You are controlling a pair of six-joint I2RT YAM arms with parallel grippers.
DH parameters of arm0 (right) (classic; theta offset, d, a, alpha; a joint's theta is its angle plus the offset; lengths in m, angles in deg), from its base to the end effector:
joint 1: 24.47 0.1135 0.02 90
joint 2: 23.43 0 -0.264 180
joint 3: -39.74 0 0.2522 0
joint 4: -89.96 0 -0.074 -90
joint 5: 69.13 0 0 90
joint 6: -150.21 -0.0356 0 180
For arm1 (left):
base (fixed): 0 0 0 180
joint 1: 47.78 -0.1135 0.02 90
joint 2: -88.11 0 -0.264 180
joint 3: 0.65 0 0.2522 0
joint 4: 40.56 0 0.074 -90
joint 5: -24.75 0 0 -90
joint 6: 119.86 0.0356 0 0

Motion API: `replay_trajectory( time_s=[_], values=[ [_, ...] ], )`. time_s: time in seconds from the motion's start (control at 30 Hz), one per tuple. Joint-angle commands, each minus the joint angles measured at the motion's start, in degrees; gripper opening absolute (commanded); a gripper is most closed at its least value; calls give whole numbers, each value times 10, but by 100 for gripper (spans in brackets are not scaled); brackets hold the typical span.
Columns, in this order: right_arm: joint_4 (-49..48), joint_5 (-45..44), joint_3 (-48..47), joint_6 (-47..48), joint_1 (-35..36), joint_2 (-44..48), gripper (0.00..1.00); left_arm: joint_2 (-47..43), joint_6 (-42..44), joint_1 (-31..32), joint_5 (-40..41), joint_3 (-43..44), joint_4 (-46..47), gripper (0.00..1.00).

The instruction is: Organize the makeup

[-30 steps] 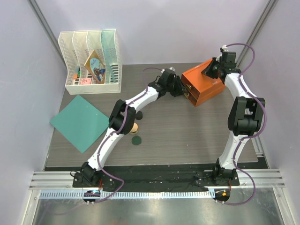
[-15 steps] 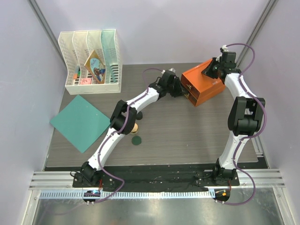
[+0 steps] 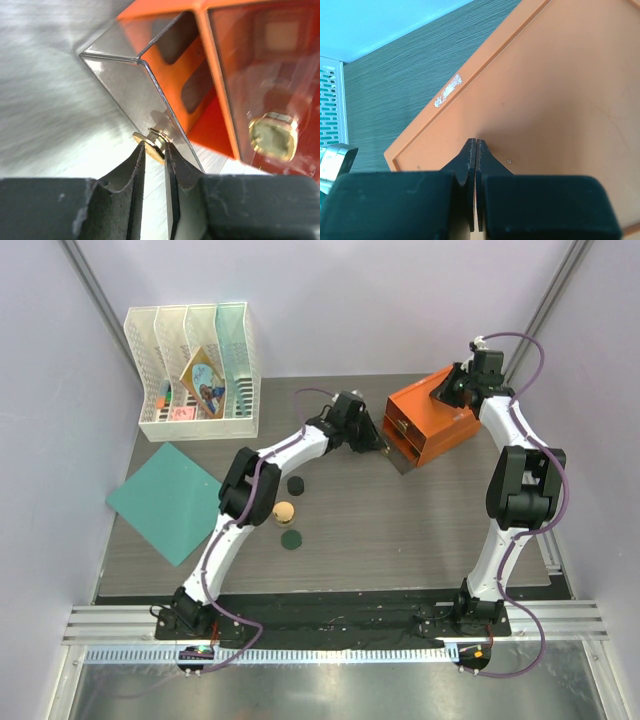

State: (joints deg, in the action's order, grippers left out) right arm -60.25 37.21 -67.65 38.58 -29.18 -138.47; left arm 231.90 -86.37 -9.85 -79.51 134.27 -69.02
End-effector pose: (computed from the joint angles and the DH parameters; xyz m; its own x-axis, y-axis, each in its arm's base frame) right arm 0.4668 -0.0284 0.2534 -0.6162 0.4057 -0.6750 0.0896 0.8877 0.4517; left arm 0.4430 -0.3564 0.1648 -0.8896 -0.3315 -0.3142 0.0151 0.6663 -0.7456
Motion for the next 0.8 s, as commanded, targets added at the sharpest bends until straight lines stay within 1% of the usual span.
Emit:
replay_trajectory(
  time_s=[0.0,0.07,0.2,0.27,0.4,0.47,0.53,0.6,0.67,0.7,0.73,0.77],
  values=[
    [207,-79,72,35,-2,-105,1,-45,38,-14,6,-86,-89,18],
    [207,-79,74,35,-2,-105,1,-68,47,-17,8,-115,-96,18],
    [206,-78,71,35,-2,-108,1,-144,54,-22,41,-207,-105,18],
    [206,-76,70,34,-2,-108,1,-160,57,-27,46,-232,-110,17],
    [205,-75,69,33,-2,-112,1,-174,68,-28,32,-240,-115,18],
    [204,-75,69,32,-2,-113,1,-176,76,-27,4,-245,-84,20],
    [203,-73,69,32,-2,-113,1,-179,85,-24,-8,-242,-53,25],
    [204,-72,69,32,-3,-113,1,-180,118,-23,-9,-212,-55,29],
    [204,-75,68,32,-2,-113,1,-189,146,-21,-6,-182,-75,36],
    [204,-75,68,32,-2,-113,1,-196,175,-22,-6,-176,-77,38],
    [204,-75,68,33,-2,-113,1,-204,190,-21,-8,-175,-77,45],
    [204,-75,68,32,-3,-112,1,-215,205,-22,-12,-176,-76,48]
  ],
)
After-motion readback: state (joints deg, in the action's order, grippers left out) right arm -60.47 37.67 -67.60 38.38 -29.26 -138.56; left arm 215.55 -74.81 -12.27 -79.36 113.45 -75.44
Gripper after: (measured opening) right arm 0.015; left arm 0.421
